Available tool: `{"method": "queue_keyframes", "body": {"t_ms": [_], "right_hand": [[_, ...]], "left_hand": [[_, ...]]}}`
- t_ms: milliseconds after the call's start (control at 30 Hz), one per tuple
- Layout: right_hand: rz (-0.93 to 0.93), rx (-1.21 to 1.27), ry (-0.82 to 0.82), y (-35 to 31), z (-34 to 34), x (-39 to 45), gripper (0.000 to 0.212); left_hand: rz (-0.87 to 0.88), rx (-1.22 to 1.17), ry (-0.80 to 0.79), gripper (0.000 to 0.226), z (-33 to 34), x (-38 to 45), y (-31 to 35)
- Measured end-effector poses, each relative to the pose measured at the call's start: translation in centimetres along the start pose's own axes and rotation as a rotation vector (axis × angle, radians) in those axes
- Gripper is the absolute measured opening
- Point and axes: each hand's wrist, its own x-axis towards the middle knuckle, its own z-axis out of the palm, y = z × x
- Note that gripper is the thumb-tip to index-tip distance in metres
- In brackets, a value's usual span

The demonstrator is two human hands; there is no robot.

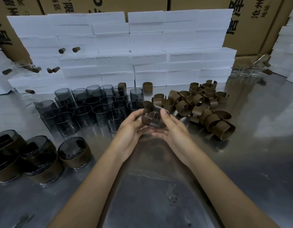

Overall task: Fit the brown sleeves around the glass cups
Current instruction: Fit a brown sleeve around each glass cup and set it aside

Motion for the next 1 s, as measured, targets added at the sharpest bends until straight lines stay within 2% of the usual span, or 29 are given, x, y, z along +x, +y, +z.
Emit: {"method": "queue_keyframes", "body": {"t_ms": [67, 133, 300, 400, 533, 633, 733, 833, 933, 1000], "right_hand": [[0.028, 0.070, 0.033, -0.2, 0.0, 0.1, 0.042], [0.006, 0.020, 0.093, -0.2, 0.0, 0.0, 0.042], [-0.203, -0.374, 0.259, 0.0, 0.1, -0.1, 0.047], [-0.271, -0.394, 0.268, 0.2, 0.1, -0.1, 0.057], [-0.323, -0.471, 0.301, 0.6, -0.1, 0.2, 0.038], [-0.324, -0.517, 0.320, 1.0, -0.3, 0.3, 0.030], [-0.312, -0.454, 0.292, 1.2, -0.3, 0.5, 0.023], [-0.281, -0.440, 0.304, 0.9, -0.3, 1.6, 0.021], [-0.195, -0.625, 0.405, 0.1, -0.2, 4.9, 0.016], [-0.091, -0.849, 0.449, -0.4, 0.2, 7.0, 0.027]], "left_hand": [[-0.020, -0.012, -0.059, 0.051, 0.4, -0.3, 0.0], [-0.039, -0.011, -0.102, 0.063, 0.8, -0.4, -0.2], [-0.004, 0.003, -0.095, 0.044, 1.7, -0.4, -0.3], [-0.030, -0.064, -0.080, 0.047, 1.8, -0.5, -0.1], [-0.114, -0.190, -0.038, 0.045, 1.7, -0.1, -0.5], [-0.115, -0.267, -0.048, 0.046, 1.6, 0.1, -0.8], [-0.066, -0.229, 0.006, 0.056, 1.6, 0.2, -0.8], [-0.055, -0.254, 0.114, 0.043, 0.8, 0.6, -0.5], [-0.093, -0.327, 0.104, 0.043, -0.2, 1.0, -0.2], [-0.097, -0.341, 0.084, 0.046, -0.4, 1.0, 0.0]]}}
